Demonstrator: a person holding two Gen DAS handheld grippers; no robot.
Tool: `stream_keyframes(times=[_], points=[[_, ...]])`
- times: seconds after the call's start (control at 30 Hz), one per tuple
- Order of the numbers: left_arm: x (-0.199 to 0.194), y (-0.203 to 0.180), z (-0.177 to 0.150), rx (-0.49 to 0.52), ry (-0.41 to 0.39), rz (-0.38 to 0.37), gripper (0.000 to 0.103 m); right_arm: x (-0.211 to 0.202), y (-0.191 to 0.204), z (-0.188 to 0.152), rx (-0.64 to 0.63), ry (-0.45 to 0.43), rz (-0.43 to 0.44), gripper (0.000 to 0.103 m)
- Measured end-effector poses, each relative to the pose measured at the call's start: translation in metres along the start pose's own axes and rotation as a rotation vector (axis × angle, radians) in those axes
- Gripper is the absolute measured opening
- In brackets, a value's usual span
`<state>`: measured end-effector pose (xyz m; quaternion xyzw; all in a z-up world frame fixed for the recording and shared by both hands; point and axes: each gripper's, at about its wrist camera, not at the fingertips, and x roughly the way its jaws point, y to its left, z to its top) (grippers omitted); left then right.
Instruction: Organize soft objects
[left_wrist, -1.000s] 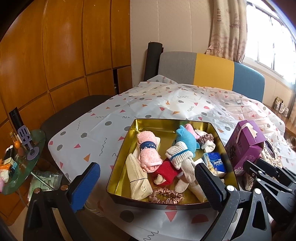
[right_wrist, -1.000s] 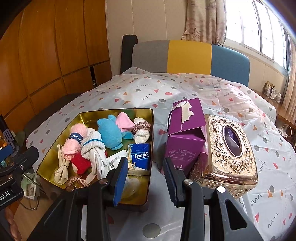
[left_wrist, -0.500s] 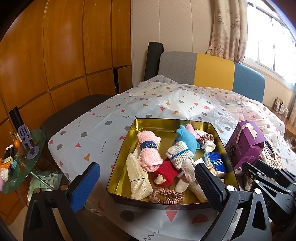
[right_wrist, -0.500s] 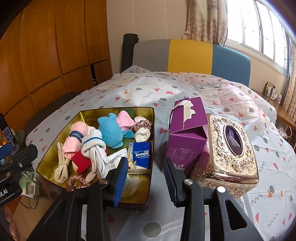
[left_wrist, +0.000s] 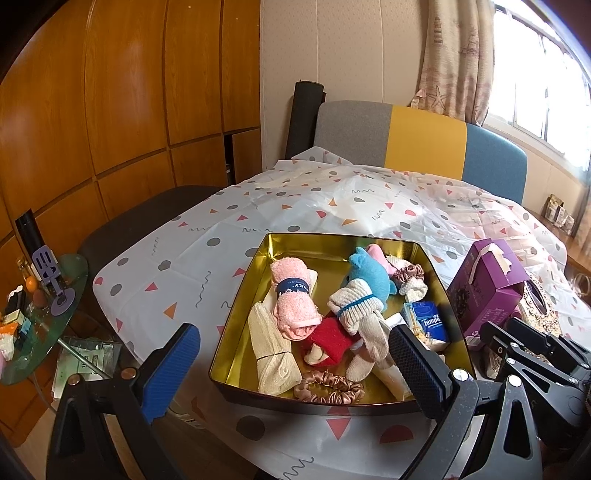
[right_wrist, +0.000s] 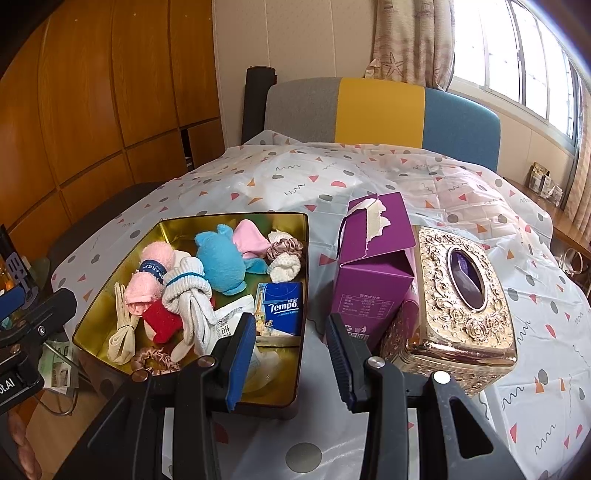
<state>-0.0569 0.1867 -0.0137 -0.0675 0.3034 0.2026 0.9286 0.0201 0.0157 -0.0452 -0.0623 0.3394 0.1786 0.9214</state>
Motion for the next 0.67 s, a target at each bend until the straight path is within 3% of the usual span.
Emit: stream_keyframes(times=[0.37,0.47,0.67], points=[[-0.0035,-0.002,-0.0012,0.019,-0.039,0.017,0.103,0.0019,-0.0002,-0.0024,-0.005,0.01,0.0,0.039],[-0.0052,-0.0007,-0.001,0.023,-0.059,0.016,0.097,0.0029,0.0001,-0.0035,-0.007,0.014,0.0,0.039],[-0.0006,0.0022,0.0006,0.006,-0.036,-0.005,0.098,-0.001,-0.0012,-0.002,0.004,-0.008,-0.006,0.039]])
